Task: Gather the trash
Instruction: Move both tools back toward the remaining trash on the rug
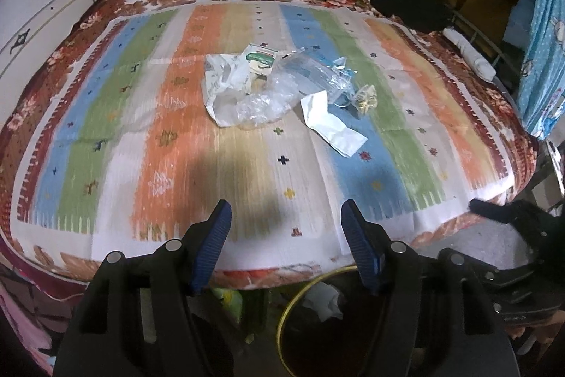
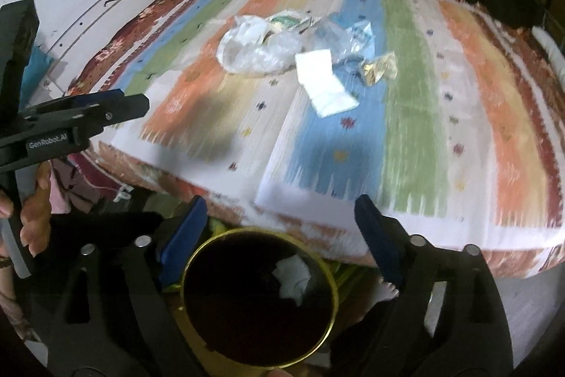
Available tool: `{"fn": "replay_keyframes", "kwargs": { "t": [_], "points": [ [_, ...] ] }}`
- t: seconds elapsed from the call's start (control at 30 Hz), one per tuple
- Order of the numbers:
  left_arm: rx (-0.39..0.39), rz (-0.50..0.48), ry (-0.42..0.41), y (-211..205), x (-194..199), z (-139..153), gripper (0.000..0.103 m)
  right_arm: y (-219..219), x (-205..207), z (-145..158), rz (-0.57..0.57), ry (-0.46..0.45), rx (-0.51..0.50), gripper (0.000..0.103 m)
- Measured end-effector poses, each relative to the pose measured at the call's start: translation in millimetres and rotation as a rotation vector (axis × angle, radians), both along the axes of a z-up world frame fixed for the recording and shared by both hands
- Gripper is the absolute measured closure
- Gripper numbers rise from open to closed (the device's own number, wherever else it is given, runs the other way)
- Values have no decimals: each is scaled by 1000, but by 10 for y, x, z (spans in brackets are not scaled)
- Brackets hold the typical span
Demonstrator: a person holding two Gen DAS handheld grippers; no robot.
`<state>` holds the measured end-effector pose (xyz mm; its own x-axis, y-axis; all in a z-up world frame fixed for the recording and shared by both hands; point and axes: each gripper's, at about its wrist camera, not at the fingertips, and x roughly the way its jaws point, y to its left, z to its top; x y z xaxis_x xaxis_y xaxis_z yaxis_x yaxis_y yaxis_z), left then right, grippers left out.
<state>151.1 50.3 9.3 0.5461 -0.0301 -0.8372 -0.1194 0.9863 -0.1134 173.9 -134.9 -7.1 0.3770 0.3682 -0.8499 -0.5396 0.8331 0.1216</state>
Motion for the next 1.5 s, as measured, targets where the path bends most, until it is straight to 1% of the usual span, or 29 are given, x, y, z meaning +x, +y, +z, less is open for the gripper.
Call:
{"fn": "replay_keyframes", "kwargs": {
  "t": [0.1,0.23,0.3,0.4,0.53,0.63,0.7,0.77,0.8,0.87,0.93,1.07,1.13,1.2,1.27,1.33,1.43,1.5],
  "points": [
    [77,11,-4,-12,109,-13,38,53,141,-8,5,-6,-16,18],
    [77,6,2,18,256,-39,38,124,340,-73,3,7,-37,18],
    [59,19,10,67,321,-61,38,163,413,-76,5,7,-23,18],
    [13,40,13,163,424,-84,36,225,525,-80,7,3,-13,14],
    [-14,63,27,294,600,-168,35,296,679,-159,1,16,-31,14],
    [-57,92,39,434,735,-254,35,327,834,-231,-17,37,-28,14],
    [-93,104,48,515,821,-318,33,344,923,-276,-25,44,-26,13],
    [-119,110,51,566,891,-375,28,351,1001,-322,-35,45,-31,10],
    [-126,109,52,578,918,-393,28,353,1042,-348,-38,50,-35,10],
    [-128,99,49,579,990,-421,25,347,1152,-412,-52,78,-26,10],
    [-111,85,42,561,1048,-431,22,333,1243,-454,-68,98,-11,10],
    [-90,57,44,542,1218,-481,20,350,1389,-543,-90,107,-22,9],
    [-97,55,51,553,1297,-524,19,364,1451,-610,-94,109,-39,9],
    [-109,54,59,573,1374,-586,19,386,1500,-688,-88,131,-47,9],
    [-130,46,74,599,1437,-657,18,403,1548,-747,-82,147,-53,9],
    [-161,17,101,618,1518,-756,17,416,1601,-782,-81,150,-61,9],
    [-133,-7,120,622,1597,-856,17,448,1707,-821,-85,147,-69,9],
    [-135,-11,131,646,1639,-909,17,467,1788,-860,-88,154,-64,9]
  ]
}}
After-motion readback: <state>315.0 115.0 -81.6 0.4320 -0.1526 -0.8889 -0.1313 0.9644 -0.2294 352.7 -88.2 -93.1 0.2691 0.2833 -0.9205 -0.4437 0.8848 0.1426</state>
